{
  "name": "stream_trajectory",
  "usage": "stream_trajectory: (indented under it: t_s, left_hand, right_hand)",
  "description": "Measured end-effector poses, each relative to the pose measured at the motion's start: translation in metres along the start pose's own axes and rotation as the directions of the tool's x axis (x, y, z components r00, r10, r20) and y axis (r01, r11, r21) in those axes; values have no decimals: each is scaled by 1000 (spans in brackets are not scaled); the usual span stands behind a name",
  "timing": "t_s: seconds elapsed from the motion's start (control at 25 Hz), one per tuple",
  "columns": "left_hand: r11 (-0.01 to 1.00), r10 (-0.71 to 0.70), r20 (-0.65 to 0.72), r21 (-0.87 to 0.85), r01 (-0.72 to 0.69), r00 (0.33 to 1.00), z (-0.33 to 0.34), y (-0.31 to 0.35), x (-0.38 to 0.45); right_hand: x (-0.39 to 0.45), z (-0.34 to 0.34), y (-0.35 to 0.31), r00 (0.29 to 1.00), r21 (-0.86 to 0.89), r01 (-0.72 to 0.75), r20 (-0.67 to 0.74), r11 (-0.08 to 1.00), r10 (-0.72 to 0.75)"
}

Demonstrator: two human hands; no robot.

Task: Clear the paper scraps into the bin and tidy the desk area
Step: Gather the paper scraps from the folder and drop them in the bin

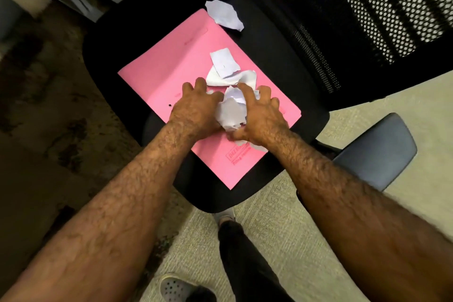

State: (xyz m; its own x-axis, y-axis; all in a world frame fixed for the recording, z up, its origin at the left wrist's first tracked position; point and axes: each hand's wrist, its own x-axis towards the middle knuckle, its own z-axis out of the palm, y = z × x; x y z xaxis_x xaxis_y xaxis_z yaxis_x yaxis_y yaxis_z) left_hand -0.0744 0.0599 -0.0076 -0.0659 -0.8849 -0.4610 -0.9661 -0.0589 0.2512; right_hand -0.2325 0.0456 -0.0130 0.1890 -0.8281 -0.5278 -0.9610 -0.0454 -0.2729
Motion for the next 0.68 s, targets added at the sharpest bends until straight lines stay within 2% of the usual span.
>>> stream_trajectory:
  t_s: [0.32, 0.48, 0.56, 0.68]
  left_hand:
    - [988, 5, -73, -151, -16, 997, -10, -19, 19]
    - [967, -60, -153, -255, 19, 986, -11, -24, 23]
    - [914, -167, -185, -397, 82, 968, -13, -26, 21]
    - [761, -307, -155, -632, 145, 939, -16, -28, 15]
  right_hand:
    - [13, -8, 6, 990, 12, 98, -100, 995, -96]
    - [17, -19, 9, 976, 31, 107, -195, 994, -99]
    - [19, -25, 12, 968, 37, 94, -236, 995, -83]
    - [23, -31, 18, 958, 59, 68, -284, 996, -48]
